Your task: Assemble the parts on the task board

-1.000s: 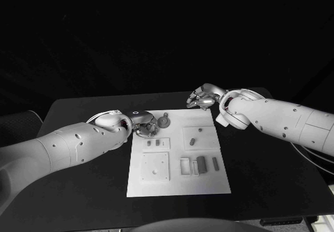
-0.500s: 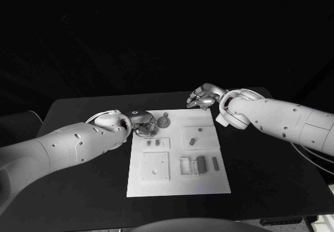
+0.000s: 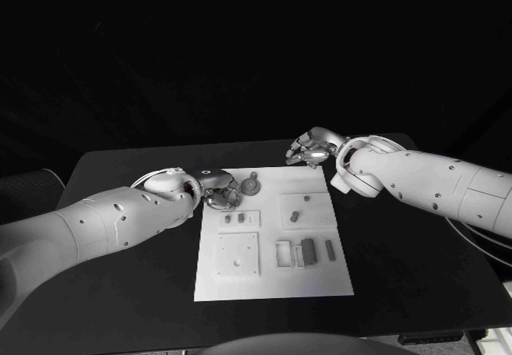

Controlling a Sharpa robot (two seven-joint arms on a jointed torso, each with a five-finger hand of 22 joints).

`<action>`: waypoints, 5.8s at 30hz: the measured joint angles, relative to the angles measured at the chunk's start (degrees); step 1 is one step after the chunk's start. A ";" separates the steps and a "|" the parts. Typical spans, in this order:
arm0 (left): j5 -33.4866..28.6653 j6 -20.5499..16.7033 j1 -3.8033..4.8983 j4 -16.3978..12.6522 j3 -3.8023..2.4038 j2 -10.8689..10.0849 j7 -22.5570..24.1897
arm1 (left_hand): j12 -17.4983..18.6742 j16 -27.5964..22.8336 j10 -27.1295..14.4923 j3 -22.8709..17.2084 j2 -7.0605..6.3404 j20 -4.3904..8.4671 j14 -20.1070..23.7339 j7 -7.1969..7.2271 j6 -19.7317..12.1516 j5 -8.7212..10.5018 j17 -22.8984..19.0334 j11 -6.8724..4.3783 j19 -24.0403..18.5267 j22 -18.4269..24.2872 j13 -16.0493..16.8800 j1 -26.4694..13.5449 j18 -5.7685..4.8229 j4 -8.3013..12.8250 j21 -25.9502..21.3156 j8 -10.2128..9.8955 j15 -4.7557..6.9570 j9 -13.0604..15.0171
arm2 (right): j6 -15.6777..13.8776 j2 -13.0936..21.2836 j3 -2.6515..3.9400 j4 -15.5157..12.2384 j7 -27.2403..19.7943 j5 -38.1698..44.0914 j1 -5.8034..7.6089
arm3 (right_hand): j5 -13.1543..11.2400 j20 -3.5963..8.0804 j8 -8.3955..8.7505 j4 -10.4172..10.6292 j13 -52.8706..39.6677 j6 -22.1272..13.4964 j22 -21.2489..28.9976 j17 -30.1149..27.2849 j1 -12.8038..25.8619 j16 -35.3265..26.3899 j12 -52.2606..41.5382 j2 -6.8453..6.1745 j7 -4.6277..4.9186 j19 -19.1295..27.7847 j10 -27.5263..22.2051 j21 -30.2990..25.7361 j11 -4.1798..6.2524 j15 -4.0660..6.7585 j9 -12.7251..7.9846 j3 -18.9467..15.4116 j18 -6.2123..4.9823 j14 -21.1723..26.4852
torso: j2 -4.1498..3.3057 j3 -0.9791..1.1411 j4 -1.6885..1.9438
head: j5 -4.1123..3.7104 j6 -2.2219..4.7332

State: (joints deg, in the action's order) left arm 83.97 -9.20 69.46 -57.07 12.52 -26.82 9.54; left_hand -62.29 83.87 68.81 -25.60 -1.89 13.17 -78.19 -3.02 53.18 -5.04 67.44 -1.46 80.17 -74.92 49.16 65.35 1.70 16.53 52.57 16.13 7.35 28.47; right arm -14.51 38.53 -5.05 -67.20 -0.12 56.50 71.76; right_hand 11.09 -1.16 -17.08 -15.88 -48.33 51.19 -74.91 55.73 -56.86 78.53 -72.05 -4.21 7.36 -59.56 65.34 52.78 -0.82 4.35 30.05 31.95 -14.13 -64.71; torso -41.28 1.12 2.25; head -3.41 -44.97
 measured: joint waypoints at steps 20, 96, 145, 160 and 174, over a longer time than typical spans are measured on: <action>-0.71 0.10 -0.06 0.17 0.04 -0.19 -0.08 | 0.00 -0.26 -0.34 0.85 -0.24 -0.30 -0.20 -1.91 -1.47 0.00 0.31 0.44 0.10 0.01 -0.10 0.24 -0.39 -0.05 0.00 -1.50 -0.20 -0.48 | 0.00 0.05 0.00 0.00 -0.01 -0.02 0.00 | 0.00 0.00 0.21 0.00 0.00 -0.04 0.00 0.00 0.00 0.00 0.00 0.00 -0.15 0.00 0.00 0.00 0.00 -0.09 -0.01 0.00 0.19 -0.08 | 0.00 0.02 -0.02 | -0.05 0.05; -47.28 -1.16 0.61 -12.57 -4.46 -15.72 3.52 | 44.70 -40.61 -1.24 0.72 -0.99 -6.51 16.15 -7.31 -6.51 -0.23 -22.50 5.39 -13.69 17.72 -27.09 -3.24 1.38 -0.07 -31.30 0.90 -5.92 -1.92 | -8.17 12.02 -1.97 -9.03 -6.81 4.61 -7.67 | 0.00 0.12 3.34 -0.49 0.18 -4.09 0.00 -0.11 -3.19 0.01 0.00 -2.27 1.04 -0.11 -0.33 -0.02 -1.55 -0.54 -0.82 0.17 0.33 -0.04 | -0.01 0.04 0.06 | -2.37 6.60; -53.67 -0.85 -0.11 -12.55 -4.46 -16.59 4.92 | 45.71 -41.55 -1.39 1.20 -1.13 -6.55 16.36 -7.25 -6.55 -0.23 -21.73 5.52 -13.71 17.92 -26.96 -3.38 1.38 -0.25 -32.07 0.90 -6.14 -2.08 | -12.88 6.60 -2.21 -2.02 -8.36 14.19 -11.72 | -0.44 0.03 2.49 -0.63 0.40 -3.32 0.00 -0.10 -3.32 0.00 -0.45 -0.44 1.50 -0.44 -0.21 -0.02 -1.83 -0.99 -1.13 -0.31 0.05 -0.41 | -0.05 -0.07 0.03 | -0.81 4.91; -54.20 -0.85 -0.11 -12.64 -4.47 -16.56 4.96 | 45.84 -41.55 -1.38 1.20 -1.13 -6.57 16.36 -7.40 -6.38 -0.23 -21.53 5.51 -13.71 17.92 -26.88 -3.38 1.38 -0.25 -32.28 0.90 -6.14 -2.15 | -12.00 5.67 -2.12 -1.46 -8.21 14.59 -11.72 | -0.44 -0.07 1.78 -0.63 0.53 -1.37 0.00 -0.10 -3.23 0.00 -0.45 0.09 0.88 -0.54 -0.01 0.03 -1.21 -0.48 -0.98 -0.31 0.03 -0.48 | -0.04 -0.07 0.04 | -0.61 4.80; -54.48 -0.88 -0.10 -12.75 -4.48 -16.55 4.96 | 45.93 -41.77 -1.39 1.20 -1.13 -6.74 16.36 -7.31 -6.30 -0.23 -21.41 5.49 -13.72 17.91 -26.80 -3.38 1.40 -0.25 -32.28 0.90 -6.14 -2.24 | -11.72 5.41 -2.09 -1.06 -8.21 14.85 -11.67 | -0.44 -0.10 1.17 -0.80 0.59 -0.46 0.00 -0.10 -3.48 0.01 -0.45 0.33 0.33 -0.57 0.20 -0.03 -1.01 0.04 -0.96 -0.14 -0.20 -0.40 | -0.03 -0.07 0.00 | -0.69 4.55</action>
State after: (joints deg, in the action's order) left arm 29.49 -10.08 69.37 -69.83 8.04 -43.38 14.50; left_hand -16.36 42.11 67.42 -24.39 -3.02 6.43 -61.83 -10.33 46.87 -5.27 46.03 4.02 66.45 -57.02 22.37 61.97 3.10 16.29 20.29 17.03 1.21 26.23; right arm -26.23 43.94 -7.14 -68.27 -8.33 71.35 60.09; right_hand 10.65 -1.26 -15.91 -16.69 -47.73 50.73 -74.91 55.63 -60.35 78.54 -72.50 -3.88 7.70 -60.13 65.54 52.74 -1.82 4.39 29.09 31.80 -14.33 -65.11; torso -41.31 1.05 2.25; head -4.09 -40.42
